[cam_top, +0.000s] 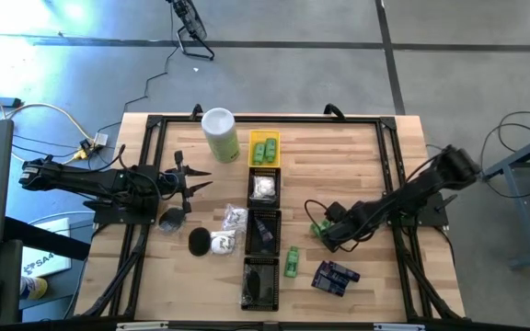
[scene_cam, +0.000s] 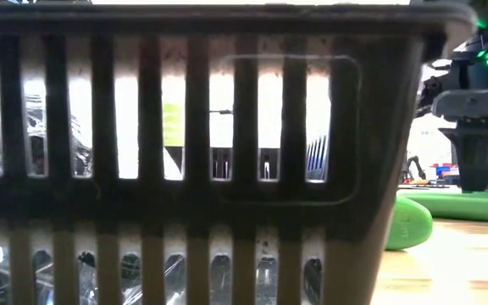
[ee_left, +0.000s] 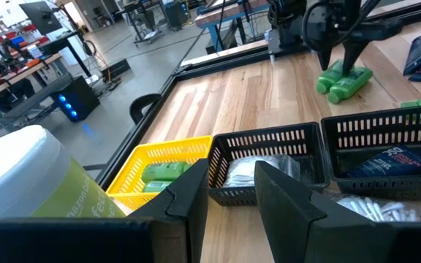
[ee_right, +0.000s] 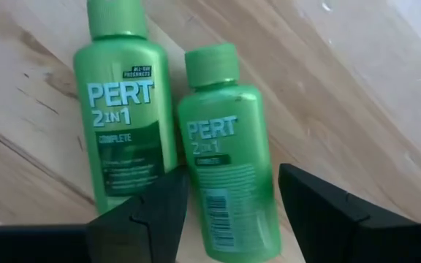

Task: Pick & Place Travel size toiletries
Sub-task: Put the green bottle into the yellow basket

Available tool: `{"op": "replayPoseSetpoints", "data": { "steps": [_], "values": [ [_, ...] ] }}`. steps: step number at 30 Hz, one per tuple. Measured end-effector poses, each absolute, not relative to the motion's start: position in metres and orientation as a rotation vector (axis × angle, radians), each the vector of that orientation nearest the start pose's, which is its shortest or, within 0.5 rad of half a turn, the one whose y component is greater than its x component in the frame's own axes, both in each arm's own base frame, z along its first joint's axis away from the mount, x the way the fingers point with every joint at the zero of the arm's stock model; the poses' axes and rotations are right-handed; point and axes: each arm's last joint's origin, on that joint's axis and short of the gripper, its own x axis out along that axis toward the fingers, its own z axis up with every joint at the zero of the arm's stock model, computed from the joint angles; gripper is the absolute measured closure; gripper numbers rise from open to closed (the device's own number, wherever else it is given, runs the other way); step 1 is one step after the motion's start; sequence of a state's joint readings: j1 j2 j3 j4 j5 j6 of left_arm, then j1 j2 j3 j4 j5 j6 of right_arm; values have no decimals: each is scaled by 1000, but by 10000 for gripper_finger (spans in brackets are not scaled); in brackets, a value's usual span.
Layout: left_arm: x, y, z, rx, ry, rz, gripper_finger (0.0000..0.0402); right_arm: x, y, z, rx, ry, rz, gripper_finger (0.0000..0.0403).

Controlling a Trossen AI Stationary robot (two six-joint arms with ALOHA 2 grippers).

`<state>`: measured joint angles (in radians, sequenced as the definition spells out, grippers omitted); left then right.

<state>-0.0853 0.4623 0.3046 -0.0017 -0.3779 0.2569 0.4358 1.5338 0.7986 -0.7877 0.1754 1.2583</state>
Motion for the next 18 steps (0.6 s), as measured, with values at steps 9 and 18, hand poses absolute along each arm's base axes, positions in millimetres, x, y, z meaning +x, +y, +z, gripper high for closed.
{"op": "replayPoseSetpoints", "data": {
  "steps": [9,18],
  "values": [
    [129,0,227,291,193,271,293,221,98,142,554,1321,-695,197],
    [129,0,227,291,193,271,293,222,97,142,552,1309,-697,197]
  ]
}}
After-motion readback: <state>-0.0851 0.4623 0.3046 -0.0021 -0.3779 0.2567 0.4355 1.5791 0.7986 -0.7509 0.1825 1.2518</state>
